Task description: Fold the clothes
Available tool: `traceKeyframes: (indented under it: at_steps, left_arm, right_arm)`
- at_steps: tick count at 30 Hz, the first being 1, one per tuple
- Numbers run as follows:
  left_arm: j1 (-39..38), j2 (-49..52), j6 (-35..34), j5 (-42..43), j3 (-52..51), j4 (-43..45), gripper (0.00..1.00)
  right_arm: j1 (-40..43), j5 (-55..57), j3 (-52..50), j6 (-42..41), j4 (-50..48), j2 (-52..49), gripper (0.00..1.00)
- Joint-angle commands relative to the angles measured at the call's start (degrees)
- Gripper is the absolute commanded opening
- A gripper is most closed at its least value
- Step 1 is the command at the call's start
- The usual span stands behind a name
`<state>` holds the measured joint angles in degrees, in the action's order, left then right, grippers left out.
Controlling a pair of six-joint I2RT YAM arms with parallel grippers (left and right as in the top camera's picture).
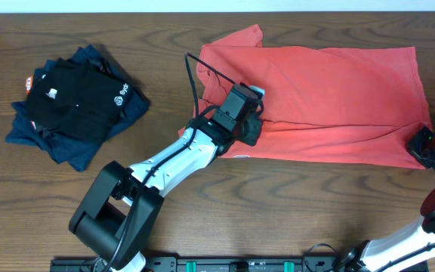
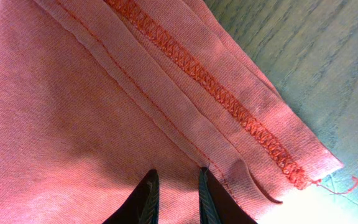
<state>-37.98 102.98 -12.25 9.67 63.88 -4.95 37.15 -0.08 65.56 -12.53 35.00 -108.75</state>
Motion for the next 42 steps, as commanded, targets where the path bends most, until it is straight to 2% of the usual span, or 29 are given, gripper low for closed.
traceKeyframes:
  at_steps: [1, 6, 7, 9, 10, 11, 19, 25, 32, 42]
  left_arm:
    - [0.0, -1.1, -2.9, 1.7, 0.9, 2.2, 0.06]
    - [0.0, -1.1, -5.7, 1.7, 0.9, 2.9, 0.07]
    - [0.0, -1.1, -5.7, 1.7, 0.9, 2.9, 0.12]
    - [0.0, -1.1, -5.3, 1.7, 0.9, 2.3, 0.57]
    - [0.2, -1.1, -4.6, 1.7, 0.9, 1.5, 0.74]
    - [0.4, -1.2, -3.8, 1.7, 0.9, 0.7, 0.81]
    - [9.4, -8.2, -2.6, 1.3, 0.9, -12.5, 0.82]
    - [18.3, -9.9, -5.5, 1.3, 0.7, -25.7, 0.82]
    - [21.2, -7.2, -5.9, 4.7, -2.8, -28.3, 0.82]
    - [21.2, -0.9, -8.5, 6.4, -4.5, -27.9, 0.82]
  right_arm:
    - [-0.5, -0.4, -0.4, 0.4, -0.3, -0.1, 0.2]
    - [-0.5, -0.4, -0.4, 0.4, -0.3, -0.1, 0.2]
    - [-0.5, -0.4, -0.4, 0.4, -0.3, -0.1, 0.2]
    - [-0.5, -0.4, -0.4, 0.4, -0.3, -0.1, 0.2]
    - [-0.5, -0.4, -0.4, 0.4, -0.3, -0.1, 0.21]
    - [-0.5, -0.4, -0.4, 0.4, -0.3, -0.1, 0.21]
    - [-0.3, -0.4, 0.5, 0.5, 0.2, -0.1, 0.24]
    - [-0.3, -0.4, 7.7, 1.5, 6.4, 1.7, 0.29]
    - [-0.3, -0.4, 12.2, 2.4, 10.6, 2.9, 0.4]
    - [-0.3, -0.4, 12.0, 2.4, 12.7, 2.9, 0.4]
